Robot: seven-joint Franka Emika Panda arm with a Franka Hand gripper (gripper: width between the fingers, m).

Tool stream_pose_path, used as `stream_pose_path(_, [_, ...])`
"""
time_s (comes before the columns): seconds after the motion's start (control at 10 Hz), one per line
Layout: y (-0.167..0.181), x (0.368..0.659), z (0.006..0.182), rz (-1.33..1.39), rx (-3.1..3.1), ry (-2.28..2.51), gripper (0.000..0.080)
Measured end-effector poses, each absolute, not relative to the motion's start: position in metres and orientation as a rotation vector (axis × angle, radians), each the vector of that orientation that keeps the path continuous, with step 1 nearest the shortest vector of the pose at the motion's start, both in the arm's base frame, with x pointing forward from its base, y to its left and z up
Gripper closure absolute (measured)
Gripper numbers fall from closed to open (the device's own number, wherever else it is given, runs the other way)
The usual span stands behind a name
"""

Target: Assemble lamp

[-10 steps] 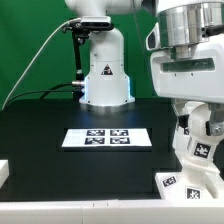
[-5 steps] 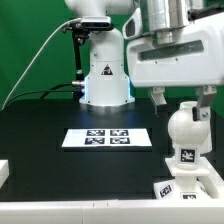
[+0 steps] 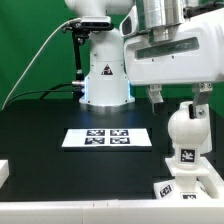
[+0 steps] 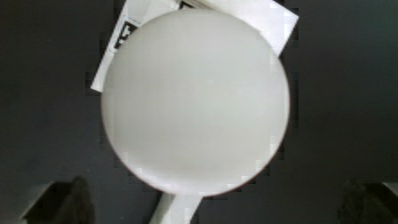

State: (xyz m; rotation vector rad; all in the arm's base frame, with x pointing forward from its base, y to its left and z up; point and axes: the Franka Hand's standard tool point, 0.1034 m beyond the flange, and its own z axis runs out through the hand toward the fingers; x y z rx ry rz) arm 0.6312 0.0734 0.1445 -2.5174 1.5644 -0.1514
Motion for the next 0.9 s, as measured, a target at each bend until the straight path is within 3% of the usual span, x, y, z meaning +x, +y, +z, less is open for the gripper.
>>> stream_pose_path(0.1, [0.076, 0.63, 0.146, -0.145, -2.536, 1.542, 0.0101])
stream_pose_path(0.3, [0.097, 0.615, 0.172, -0.078, -2.643, 1.373, 0.0101])
stream_pose_path(0.6, [0.106, 0.609, 0.192, -0.121, -2.655, 1.284, 0.0101])
stream_pose_path(0.9, [0.106, 0.608, 0.19, -0.124, -2.661, 1.275, 0.0101])
